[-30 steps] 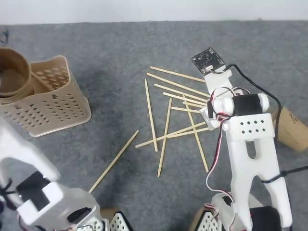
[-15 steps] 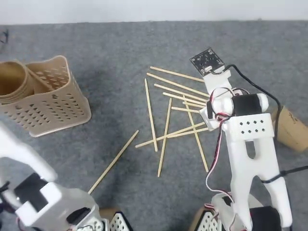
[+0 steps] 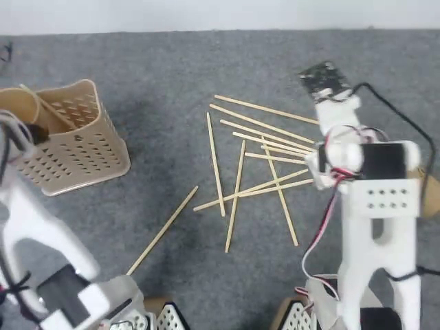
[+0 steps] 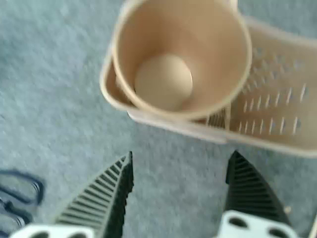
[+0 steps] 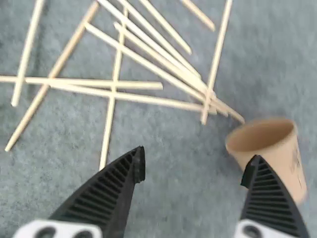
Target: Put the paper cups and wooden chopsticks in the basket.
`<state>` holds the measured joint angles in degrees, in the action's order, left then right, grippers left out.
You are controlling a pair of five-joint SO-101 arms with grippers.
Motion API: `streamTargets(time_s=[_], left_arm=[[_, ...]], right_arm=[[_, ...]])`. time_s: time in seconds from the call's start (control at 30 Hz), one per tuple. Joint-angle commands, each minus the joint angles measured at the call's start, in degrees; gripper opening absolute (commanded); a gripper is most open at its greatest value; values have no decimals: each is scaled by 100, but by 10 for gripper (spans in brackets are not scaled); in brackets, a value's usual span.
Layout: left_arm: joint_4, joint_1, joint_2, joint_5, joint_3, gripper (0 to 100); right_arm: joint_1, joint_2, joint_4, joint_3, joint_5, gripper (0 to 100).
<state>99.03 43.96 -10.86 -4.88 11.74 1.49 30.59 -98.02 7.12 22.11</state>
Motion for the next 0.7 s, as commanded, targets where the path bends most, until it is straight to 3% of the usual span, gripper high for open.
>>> streamTargets(time_s=[0.0,0.2,0.3,0.43,0.67], left_arm=[[141,-132,-879,-35,-752,290],[-316,-1486,-2787,35,-2756,290],[-1099,-2136,-3877,26,-4110,290],[-2400,-2444,-5081,53,-5859,290],[-3244,-3165,-5152,9,-6897,290]], right_arm=[[-426,171,-409,-580,-9,317],[-813,-66,-400,-633,-9,317],[-945,-505,-259,-642,-9,317],[-1341,-1121,154,-651,-26,317],[-1710,-1719,681,-686,26,139]])
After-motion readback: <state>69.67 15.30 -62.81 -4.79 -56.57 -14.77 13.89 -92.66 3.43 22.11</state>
